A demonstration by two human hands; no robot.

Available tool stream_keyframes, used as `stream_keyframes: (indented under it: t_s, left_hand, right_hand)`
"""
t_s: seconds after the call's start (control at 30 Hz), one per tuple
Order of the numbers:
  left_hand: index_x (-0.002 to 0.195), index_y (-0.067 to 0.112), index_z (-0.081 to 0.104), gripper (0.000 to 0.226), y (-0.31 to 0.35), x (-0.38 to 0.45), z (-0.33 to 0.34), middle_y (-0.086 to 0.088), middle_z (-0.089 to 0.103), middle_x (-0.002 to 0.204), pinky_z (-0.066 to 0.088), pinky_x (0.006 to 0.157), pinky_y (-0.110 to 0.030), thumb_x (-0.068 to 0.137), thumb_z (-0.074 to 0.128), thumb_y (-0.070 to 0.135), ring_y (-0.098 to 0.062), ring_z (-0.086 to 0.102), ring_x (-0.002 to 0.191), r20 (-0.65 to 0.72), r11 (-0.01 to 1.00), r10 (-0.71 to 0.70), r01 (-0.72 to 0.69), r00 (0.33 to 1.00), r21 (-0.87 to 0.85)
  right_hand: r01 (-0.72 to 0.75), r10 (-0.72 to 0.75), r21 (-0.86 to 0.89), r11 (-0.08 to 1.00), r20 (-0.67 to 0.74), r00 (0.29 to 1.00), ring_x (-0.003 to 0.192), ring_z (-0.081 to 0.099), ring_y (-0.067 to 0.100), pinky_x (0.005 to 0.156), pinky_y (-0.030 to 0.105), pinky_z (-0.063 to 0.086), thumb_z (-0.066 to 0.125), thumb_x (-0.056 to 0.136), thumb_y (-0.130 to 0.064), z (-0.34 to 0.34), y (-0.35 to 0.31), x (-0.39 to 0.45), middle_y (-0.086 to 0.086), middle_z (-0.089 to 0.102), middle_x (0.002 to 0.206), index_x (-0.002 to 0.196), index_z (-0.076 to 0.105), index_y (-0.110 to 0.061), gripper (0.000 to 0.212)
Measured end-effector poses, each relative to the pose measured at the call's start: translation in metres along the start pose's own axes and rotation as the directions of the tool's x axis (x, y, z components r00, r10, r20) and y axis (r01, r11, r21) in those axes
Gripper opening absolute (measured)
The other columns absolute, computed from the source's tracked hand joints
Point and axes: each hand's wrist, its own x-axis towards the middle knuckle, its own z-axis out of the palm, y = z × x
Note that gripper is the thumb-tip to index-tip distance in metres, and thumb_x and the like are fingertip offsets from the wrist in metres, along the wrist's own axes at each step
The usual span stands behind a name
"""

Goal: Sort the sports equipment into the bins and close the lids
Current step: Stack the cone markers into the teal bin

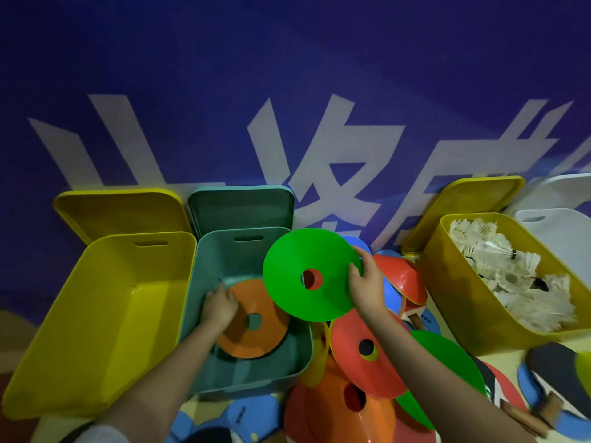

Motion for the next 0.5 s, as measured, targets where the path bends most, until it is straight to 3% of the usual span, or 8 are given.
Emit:
stream_keyframes:
  t_s: [0.07, 0.13, 0.23, 0.33, 0.43, 0.47, 0.5]
  left_hand:
    - [0.145, 0.007, 0.035, 0.049, 0.015, -0.011, -0.017, -0.025, 0.042, 0.138, 0.037, 0.104, -0.043, 0.099, 0.044, 0.020, -0.039, 0.044, 0.126, -0.081, 0.992, 0.115, -0.118, 0.990, -0.035]
    - [0.143, 0.007, 0.040, 0.046, 0.028, -0.025, -0.042, -0.020, 0.043, 0.140, 0.035, 0.106, -0.041, 0.098, 0.047, 0.018, -0.033, 0.043, 0.128, -0.179, 0.958, 0.276, -0.286, 0.944, -0.035]
    - [0.138, 0.007, 0.046, 0.043, 0.033, -0.042, -0.076, -0.017, 0.045, 0.137, 0.035, 0.105, -0.041, 0.096, 0.050, 0.015, -0.032, 0.043, 0.128, -0.316, 0.881, 0.462, -0.470, 0.828, 0.056]
    - [0.143, 0.013, 0.040, 0.053, 0.019, -0.054, -0.092, -0.015, 0.038, 0.147, 0.031, 0.108, -0.043, 0.096, 0.052, 0.033, -0.033, 0.035, 0.135, -0.292, 0.902, 0.431, -0.407, 0.854, 0.143]
    - [0.151, 0.019, 0.022, 0.068, -0.007, -0.063, -0.090, -0.013, 0.031, 0.152, 0.035, 0.107, -0.043, 0.095, 0.049, 0.047, -0.033, 0.034, 0.136, -0.181, 0.954, 0.294, -0.275, 0.939, 0.122]
    - [0.152, 0.020, 0.018, 0.066, -0.015, -0.068, -0.088, -0.016, 0.044, 0.142, 0.042, 0.098, -0.040, 0.097, 0.046, 0.042, -0.032, 0.046, 0.126, -0.153, 0.964, 0.264, -0.254, 0.952, 0.083]
    - [0.153, 0.021, 0.015, 0.062, -0.020, -0.073, -0.086, -0.017, 0.060, 0.118, 0.047, 0.081, -0.036, 0.100, 0.043, 0.035, -0.029, 0.059, 0.103, -0.139, 0.971, 0.238, -0.237, 0.961, 0.024]
  right_hand:
    - [0.039, -0.038, -0.028, 0.999, 0.058, 0.998, 0.067, 0.051, 0.016, 0.053, 0.018, 0.035, 0.041, 0.090, 0.002, 0.002, -0.010, -0.004, 0.009, 0.063, 0.096, 0.131, 0.050, -0.013, 0.044]
    - [0.098, -0.087, -0.072, 0.993, 0.137, 0.987, 0.063, 0.053, 0.019, 0.053, 0.022, 0.040, 0.039, 0.090, 0.002, 0.006, -0.021, -0.008, 0.011, 0.064, 0.090, 0.137, 0.043, -0.017, 0.050]
    - [0.254, -0.222, -0.132, 0.958, 0.216, 0.951, 0.092, 0.061, 0.030, 0.072, 0.032, 0.044, 0.040, 0.094, -0.005, 0.019, -0.042, -0.015, 0.013, 0.064, 0.115, 0.141, 0.038, -0.017, 0.049]
    - [0.373, -0.294, -0.202, 0.906, 0.333, 0.896, 0.101, 0.062, 0.034, 0.067, 0.023, 0.034, 0.046, 0.095, -0.008, 0.041, -0.064, -0.024, 0.013, 0.064, 0.119, 0.144, 0.036, -0.018, 0.050]
    - [0.383, -0.187, -0.333, 0.861, 0.494, 0.849, 0.099, 0.062, 0.038, 0.067, 0.033, 0.039, 0.060, 0.087, -0.007, 0.071, -0.072, -0.031, 0.020, 0.059, 0.121, 0.151, 0.020, -0.015, 0.076]
    - [0.380, -0.140, -0.384, 0.842, 0.524, 0.840, 0.101, 0.061, 0.038, 0.070, 0.037, 0.043, 0.065, 0.084, -0.008, 0.082, -0.070, -0.032, 0.020, 0.056, 0.123, 0.152, 0.015, -0.015, 0.085]
    - [0.365, -0.094, -0.419, 0.832, 0.541, 0.836, 0.104, 0.060, 0.038, 0.076, 0.040, 0.046, 0.068, 0.081, -0.007, 0.091, -0.067, -0.035, 0.020, 0.054, 0.126, 0.153, 0.013, -0.015, 0.090]
